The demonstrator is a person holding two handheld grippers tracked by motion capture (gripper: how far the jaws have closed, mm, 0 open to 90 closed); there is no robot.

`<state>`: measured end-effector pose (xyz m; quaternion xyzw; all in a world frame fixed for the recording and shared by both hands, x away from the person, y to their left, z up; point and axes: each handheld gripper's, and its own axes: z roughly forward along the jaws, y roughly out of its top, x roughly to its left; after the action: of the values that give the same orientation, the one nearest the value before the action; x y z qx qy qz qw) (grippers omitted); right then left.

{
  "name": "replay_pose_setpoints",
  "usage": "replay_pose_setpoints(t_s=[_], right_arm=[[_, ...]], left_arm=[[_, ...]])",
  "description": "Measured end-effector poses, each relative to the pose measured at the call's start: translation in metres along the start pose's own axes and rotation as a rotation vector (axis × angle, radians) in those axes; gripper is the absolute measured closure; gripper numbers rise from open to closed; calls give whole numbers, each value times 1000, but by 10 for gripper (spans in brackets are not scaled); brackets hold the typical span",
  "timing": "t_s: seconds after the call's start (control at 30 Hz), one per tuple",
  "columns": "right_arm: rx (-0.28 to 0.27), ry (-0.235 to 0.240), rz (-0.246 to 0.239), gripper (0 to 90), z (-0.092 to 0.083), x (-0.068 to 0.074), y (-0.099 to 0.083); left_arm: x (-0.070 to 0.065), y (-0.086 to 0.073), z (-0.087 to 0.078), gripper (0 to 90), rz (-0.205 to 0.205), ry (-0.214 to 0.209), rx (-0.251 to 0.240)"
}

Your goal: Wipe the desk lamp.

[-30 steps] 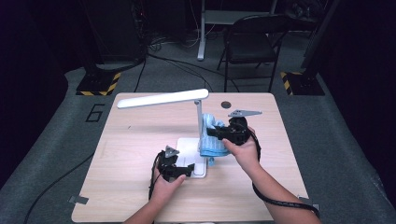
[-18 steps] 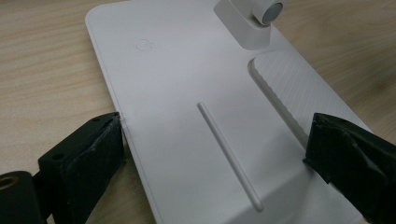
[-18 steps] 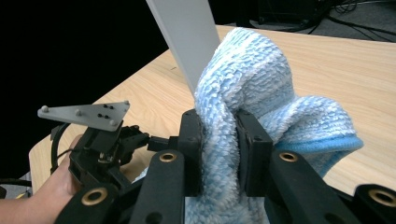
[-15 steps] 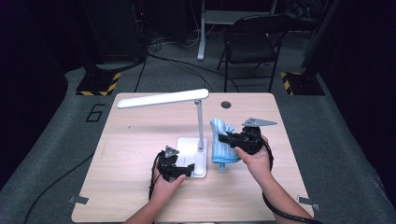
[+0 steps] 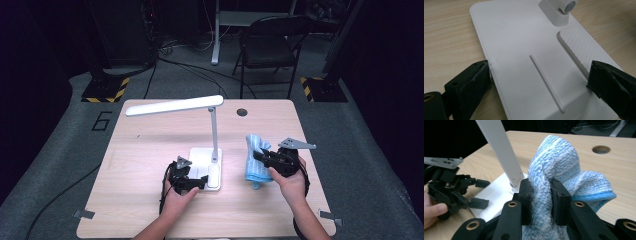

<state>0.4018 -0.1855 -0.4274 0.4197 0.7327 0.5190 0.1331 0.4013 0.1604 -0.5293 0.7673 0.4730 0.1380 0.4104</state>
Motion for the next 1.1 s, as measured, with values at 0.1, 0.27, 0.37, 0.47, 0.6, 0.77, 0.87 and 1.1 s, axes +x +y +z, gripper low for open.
replay_pose_setpoints(t_s=[0.1,0.27,0.37,0.47,0.6,0.77,0.87,1.1], right_arm=[[0,-24,18,724,-6,-9,-9],[11,-62,33,723,-11,-17,-20],[16,-86,32,723,-13,-19,-26],[33,-104,38,723,-12,-21,-36],[76,-128,31,716,-7,-25,-48],[120,-133,27,707,1,-31,-59],[148,-139,47,701,8,-38,-66],[193,-154,29,671,19,-41,-76]], left_arm=[[0,0,0,41,0,0,0],[0,0,0,41,-1,0,0],[0,0,0,41,-1,0,1],[0,0,0,41,-2,0,-1],[-1,0,0,41,-16,-3,-1],[-1,0,0,41,-14,-3,0],[0,0,0,41,1,1,4],[0,0,0,44,-20,-5,-6]])
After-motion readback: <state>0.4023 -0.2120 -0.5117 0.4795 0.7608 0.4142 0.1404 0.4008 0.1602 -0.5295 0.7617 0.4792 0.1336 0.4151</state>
